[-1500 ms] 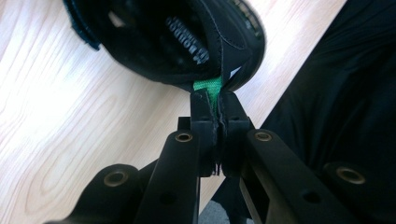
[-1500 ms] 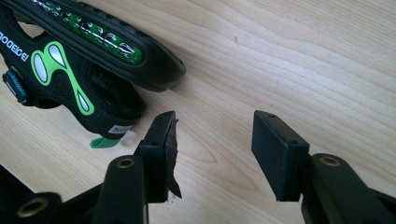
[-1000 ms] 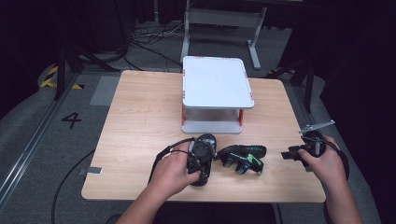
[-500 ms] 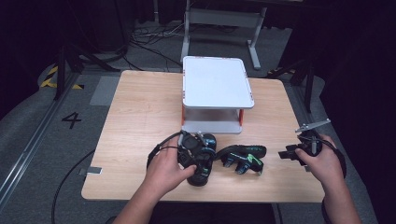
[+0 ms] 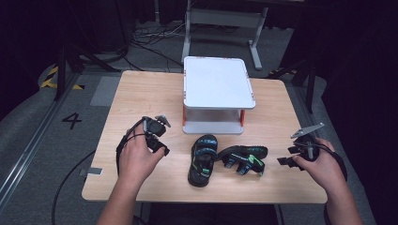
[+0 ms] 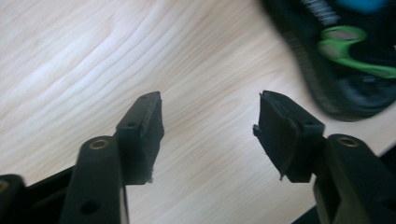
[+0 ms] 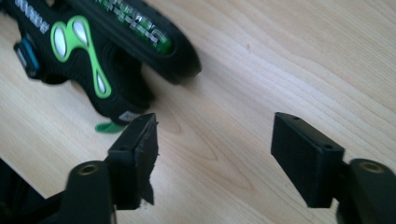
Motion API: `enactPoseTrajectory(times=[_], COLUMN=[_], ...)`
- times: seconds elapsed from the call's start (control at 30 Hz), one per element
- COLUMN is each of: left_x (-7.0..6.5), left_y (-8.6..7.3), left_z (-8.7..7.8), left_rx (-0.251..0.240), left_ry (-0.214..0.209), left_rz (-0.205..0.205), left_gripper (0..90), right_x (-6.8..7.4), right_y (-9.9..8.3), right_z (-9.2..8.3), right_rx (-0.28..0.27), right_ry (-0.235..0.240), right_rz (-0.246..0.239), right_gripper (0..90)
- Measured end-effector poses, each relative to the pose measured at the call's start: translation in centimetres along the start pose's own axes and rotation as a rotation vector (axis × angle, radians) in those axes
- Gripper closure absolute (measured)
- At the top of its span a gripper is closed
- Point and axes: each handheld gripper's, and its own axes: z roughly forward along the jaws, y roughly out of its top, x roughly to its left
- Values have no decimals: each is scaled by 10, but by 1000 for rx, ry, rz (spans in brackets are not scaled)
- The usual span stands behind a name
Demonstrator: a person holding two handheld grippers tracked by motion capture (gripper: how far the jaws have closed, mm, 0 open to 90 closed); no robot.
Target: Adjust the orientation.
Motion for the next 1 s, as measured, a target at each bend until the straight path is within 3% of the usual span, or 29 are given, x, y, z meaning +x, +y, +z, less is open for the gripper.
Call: enactPoseTrajectory(times=[0.03,0.17,0.23,0.3,0.4,0.47,0.5,0.57,0.6,0.83,1.0], left_x=[8,16,21,23,25,26,26,26,26,23,21], left_y=[-2,-7,-11,-12,-13,-13,-14,-15,-15,-14,-14], left_z=[2,7,13,14,20,21,21,22,23,25,27], left_rx=[11,4,-8,-8,33,47,51,65,65,69,76], left_ry=[20,38,40,47,39,50,55,49,50,36,36], left_rz=[-25,-33,-42,-36,-53,-61,-66,-61,-56,-29,-24], left_gripper=[405,406,404,397,364,364,360,346,346,346,349], right_x=[2,9,15,18,27,29,31,36,41,52,57], right_y=[0,1,2,1,1,1,0,1,1,5,7], right_z=[0,-1,0,1,7,9,10,12,16,38,49], right_rx=[-7,-7,18,28,67,73,81,86,124,173,175], right_ry=[3,12,-1,3,26,29,39,48,56,64,70], right_rz=[-6,-5,-58,-79,-136,-129,-95,-73,-34,-27,-28], right_gripper=[252,224,282,302,338,367,368,373,368,329,332])
